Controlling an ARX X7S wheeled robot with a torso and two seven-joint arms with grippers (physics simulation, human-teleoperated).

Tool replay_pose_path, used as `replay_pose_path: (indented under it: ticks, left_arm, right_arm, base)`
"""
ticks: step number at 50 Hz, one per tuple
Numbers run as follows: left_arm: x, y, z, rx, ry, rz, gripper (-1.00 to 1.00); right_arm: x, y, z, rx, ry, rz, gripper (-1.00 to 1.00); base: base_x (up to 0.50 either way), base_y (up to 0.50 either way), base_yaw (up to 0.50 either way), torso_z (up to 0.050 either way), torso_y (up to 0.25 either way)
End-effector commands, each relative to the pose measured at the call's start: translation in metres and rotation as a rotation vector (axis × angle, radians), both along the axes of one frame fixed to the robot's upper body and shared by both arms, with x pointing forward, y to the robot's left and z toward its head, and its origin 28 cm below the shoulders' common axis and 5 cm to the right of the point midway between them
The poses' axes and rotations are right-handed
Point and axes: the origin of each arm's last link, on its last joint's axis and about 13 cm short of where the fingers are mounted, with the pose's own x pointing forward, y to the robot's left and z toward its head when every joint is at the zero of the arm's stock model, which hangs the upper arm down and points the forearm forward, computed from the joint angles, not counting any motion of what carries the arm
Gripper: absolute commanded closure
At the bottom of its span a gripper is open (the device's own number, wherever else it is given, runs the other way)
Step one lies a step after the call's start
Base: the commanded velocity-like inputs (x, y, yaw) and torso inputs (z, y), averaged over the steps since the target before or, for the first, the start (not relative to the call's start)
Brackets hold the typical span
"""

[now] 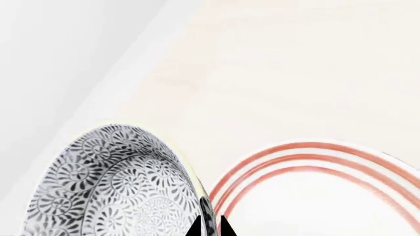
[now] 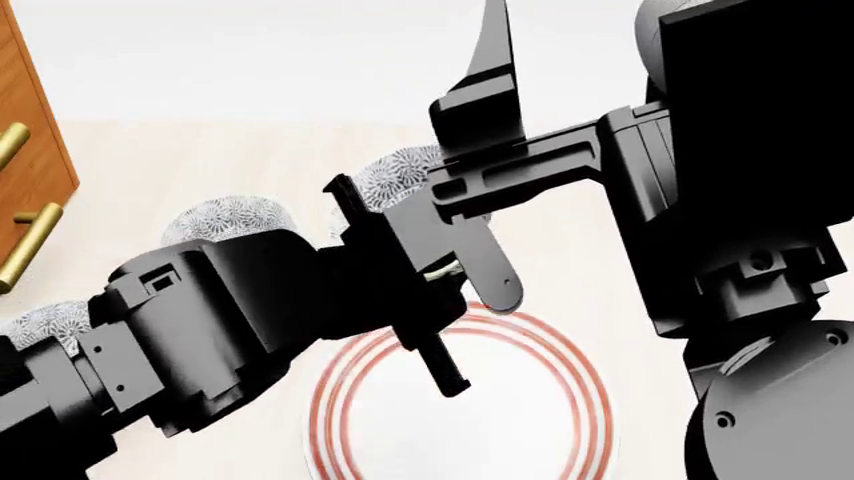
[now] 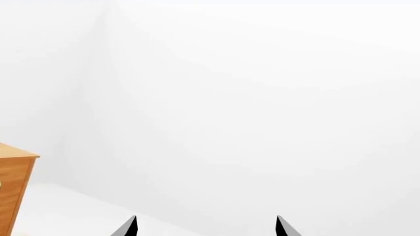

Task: Put the bowl at the front on the plate.

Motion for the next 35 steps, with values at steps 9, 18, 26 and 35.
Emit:
replay_pose_path:
  ticks: [9, 18, 26, 35]
  left_arm:
    - [-0.004, 0.001, -0.011, 0.129, 0.008, 0.009, 1.0]
    - [-0.008, -0.002, -0.013, 0.144, 0.012, -0.019, 1.0]
    - [-0.014, -0.009, -0.017, 0.148, 0.021, -0.062, 1.0]
    - [-0.018, -0.013, -0.021, 0.151, 0.027, -0.094, 1.0]
  right_arm:
    - [-0.002, -0.001, -0.001, 0.002, -0.006, -0.007, -1.0]
    - [-0.003, -0.001, -0.001, 0.002, -0.006, -0.008, -1.0]
    - [-0.002, -0.001, 0.0, 0.002, -0.006, -0.005, -1.0]
    - [-0.001, -0.001, 0.0, 0.001, -0.005, -0.001, -1.0]
  base:
    - [0.0, 0.0, 0.0, 0.0, 0.001]
    - [0.0, 0.0, 0.0, 0.0, 0.0]
    - [0.0, 0.0, 0.0, 0.0, 0.001]
    - [0.0, 0.0, 0.0, 0.0, 0.0]
